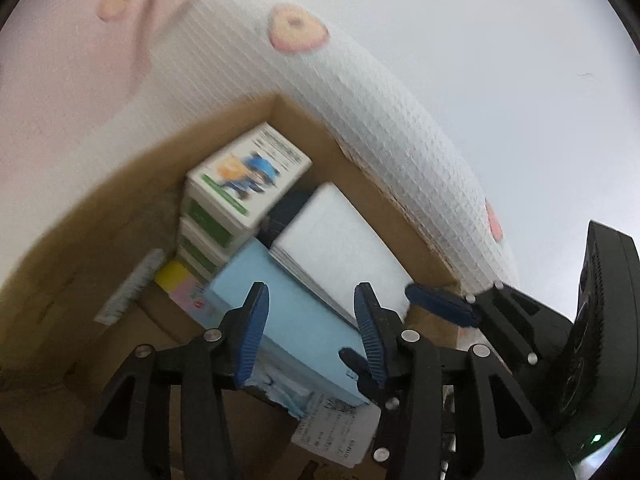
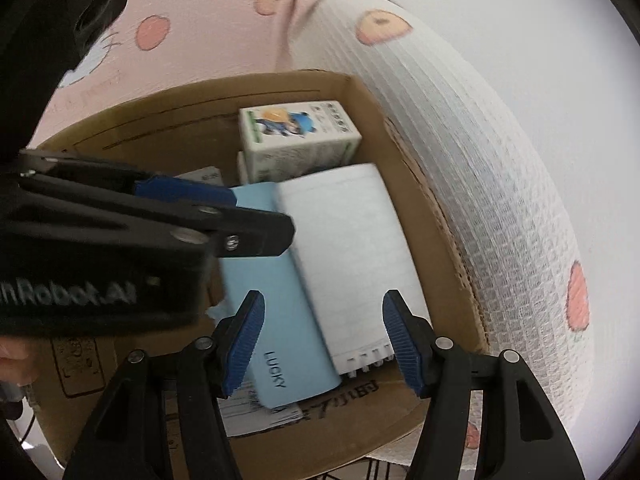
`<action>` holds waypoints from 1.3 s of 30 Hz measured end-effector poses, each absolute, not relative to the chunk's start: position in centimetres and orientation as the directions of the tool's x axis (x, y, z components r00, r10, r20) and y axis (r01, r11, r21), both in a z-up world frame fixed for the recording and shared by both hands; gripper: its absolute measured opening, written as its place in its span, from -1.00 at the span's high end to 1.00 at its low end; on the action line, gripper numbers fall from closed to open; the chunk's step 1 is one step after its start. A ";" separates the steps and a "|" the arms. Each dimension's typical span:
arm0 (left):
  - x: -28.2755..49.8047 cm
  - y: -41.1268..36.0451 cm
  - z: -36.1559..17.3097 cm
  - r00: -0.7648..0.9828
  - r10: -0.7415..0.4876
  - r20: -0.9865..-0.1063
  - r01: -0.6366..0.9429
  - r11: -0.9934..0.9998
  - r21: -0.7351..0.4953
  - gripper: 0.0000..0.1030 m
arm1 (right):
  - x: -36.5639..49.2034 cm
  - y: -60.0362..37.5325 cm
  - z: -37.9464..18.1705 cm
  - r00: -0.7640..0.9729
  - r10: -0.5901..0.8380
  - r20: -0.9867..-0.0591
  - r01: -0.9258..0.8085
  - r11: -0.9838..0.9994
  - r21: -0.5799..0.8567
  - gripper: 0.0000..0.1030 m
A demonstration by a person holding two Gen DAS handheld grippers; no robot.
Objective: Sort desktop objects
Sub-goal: 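Lower the notepad into the box beside the blue case and open the right gripper, then withdraw the right gripper from the box back toward the tubes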
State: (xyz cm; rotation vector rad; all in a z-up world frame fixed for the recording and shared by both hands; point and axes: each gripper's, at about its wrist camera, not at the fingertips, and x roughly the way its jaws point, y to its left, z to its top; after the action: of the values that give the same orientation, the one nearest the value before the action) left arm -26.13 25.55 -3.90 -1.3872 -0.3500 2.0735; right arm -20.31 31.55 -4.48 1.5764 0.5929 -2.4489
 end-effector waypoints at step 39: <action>-7.0 7.4 0.7 -0.636 0.474 -0.609 -0.360 -0.880 -0.310 0.53 | -10.3 21.2 1.5 -0.447 -0.194 -0.873 0.616 -0.774 -0.143 -0.16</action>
State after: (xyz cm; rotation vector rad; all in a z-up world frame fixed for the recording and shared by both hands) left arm -6.98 7.40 0.73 -0.9851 -0.2193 2.4768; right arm -10.32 21.18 1.49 1.2655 0.6202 -2.2346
